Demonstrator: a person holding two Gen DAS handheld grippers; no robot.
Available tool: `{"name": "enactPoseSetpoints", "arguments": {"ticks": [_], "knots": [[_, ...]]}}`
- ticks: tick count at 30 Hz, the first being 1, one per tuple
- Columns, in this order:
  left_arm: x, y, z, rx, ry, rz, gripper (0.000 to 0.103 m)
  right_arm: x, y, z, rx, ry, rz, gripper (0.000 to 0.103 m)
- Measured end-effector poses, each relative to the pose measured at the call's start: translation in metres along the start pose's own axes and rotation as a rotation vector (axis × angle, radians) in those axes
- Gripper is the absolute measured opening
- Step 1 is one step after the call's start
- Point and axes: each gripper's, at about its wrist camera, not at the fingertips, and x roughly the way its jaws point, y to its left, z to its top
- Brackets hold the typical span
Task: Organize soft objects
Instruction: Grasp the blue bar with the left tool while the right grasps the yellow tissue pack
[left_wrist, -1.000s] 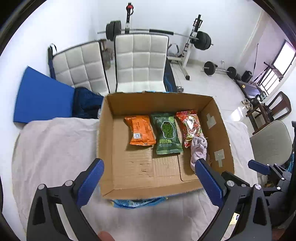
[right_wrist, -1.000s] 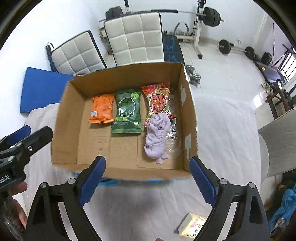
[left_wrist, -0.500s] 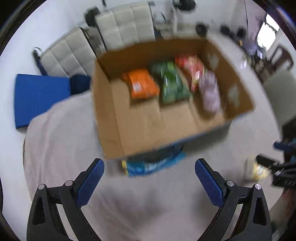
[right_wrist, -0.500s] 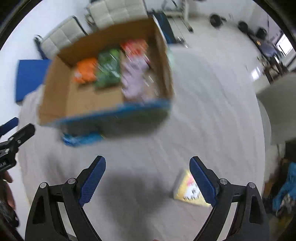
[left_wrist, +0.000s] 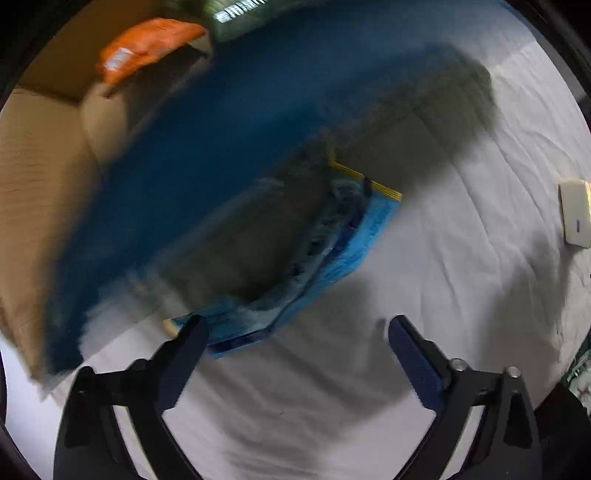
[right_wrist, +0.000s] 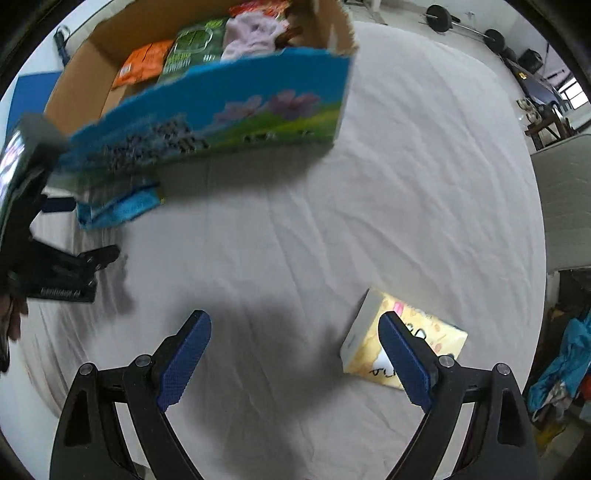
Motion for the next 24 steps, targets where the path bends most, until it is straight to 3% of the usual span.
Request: {"name": "enactPoseSetpoints", "arguments": {"ticks": [3,7,9,13,17,21,24], "knots": [[-0.001,-0.009,0.000,0.001,-0.010,-0.026,0.078,0.003,-0.003,-0.007,-0.005,0.009,-0.007,0.094],[-0.008,-0.024,-0.007,-0.073,-0.008,-0.103,0.058,0.004,-0.015,-0.013,-0.011,0.022,-0.026,0.094],[-0.009,-0.035,-0.015,-0.115,-0.004,-0.151,0.057,0.003,-0.024,-0.012,-0.026,0.029,-0.035,0.094],[-0.005,-0.065,-0.031,-0.213,0.016,-0.275,0.057,0.008,-0.035,-0.015,-0.194,0.088,-0.097,0.094],[0.005,-0.088,-0.049,-0.294,0.014,-0.328,0.057,0.029,-0.032,-0.030,-0.465,0.171,-0.220,0.094],[-0.014,-0.089,-0.065,-0.338,-0.100,-0.289,0.059,0.056,-0.022,-0.046,-0.707,0.237,-0.328,0.094],[-0.034,-0.077,-0.062,-0.312,-0.177,-0.193,0.059,0.070,-0.018,-0.046,-0.745,0.255,-0.329,0.094]]}}
